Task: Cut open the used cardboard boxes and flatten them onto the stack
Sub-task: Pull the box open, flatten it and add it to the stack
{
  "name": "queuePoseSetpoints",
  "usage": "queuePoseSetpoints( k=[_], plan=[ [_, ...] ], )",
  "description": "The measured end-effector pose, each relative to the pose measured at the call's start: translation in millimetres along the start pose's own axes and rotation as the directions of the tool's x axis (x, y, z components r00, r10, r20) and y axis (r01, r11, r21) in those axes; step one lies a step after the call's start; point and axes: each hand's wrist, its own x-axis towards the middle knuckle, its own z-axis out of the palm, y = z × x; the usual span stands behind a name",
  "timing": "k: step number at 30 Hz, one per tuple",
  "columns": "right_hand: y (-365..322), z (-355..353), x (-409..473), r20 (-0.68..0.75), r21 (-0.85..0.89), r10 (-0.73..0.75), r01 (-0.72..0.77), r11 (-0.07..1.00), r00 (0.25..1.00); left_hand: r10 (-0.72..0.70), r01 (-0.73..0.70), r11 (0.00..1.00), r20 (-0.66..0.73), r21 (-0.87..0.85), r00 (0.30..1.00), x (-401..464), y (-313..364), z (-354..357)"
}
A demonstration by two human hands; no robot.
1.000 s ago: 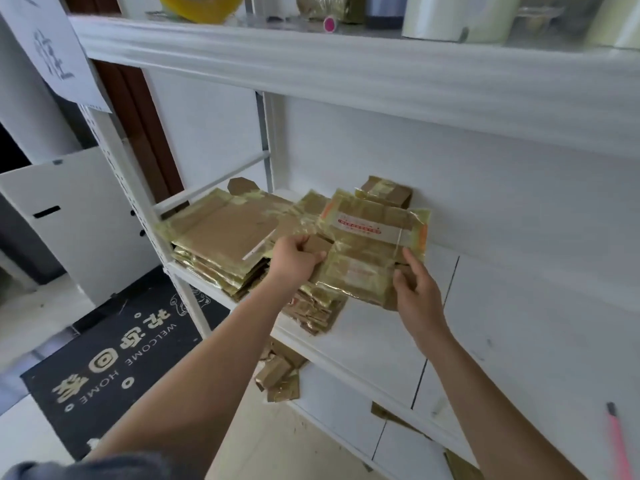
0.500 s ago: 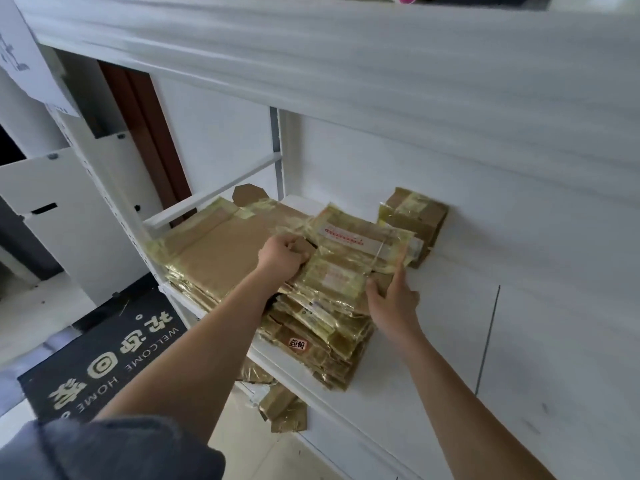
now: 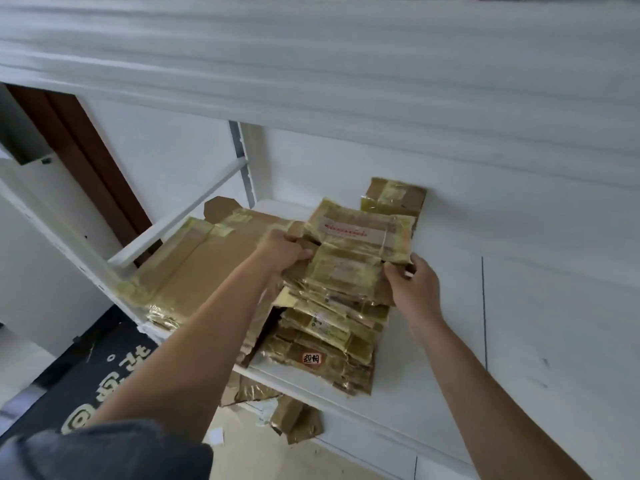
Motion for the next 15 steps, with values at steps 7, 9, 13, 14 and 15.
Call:
queuePoseSetpoints(
  k=[7, 9, 13, 14, 15],
  plan=[
    [-4.8, -4.2, 3.2, -0.033, 0.098, -0.009, 0.012, 0.995, 0.999, 0.051, -0.051, 0.998, 0.015, -0.030, 0.999, 13.7, 9.2, -8.9],
    [6.7, 1.3, -2.1, 0.073, 0.023, 0.130, -0.132, 0.991, 0.989, -0.018, 0.004, 0.993, 0.121, 0.114, 0.992, 11.7, -6.9, -4.3],
    [27.4, 6.4, -13.5, 0.214, 0.010, 0.249, -0.257, 0.966, 0.945, -0.095, 0.091, 0.995, 0.172, 0.031, 0.980, 14.9, -34.1, 4.3],
    [29.1, 5.8, -13.6, 0.220, 0.035, 0.244, -0.257, 0.966, 0.945, -0.088, 0.089, 0.996, 0.162, -0.001, 0.983, 17.0, -34.7, 4.7],
    [29.5, 5.1, -13.8, 0.217, 0.051, 0.238, -0.254, 0.966, 0.947, -0.076, 0.081, 0.996, 0.159, -0.024, 0.984, 19.0, -35.4, 5.0]
  ],
)
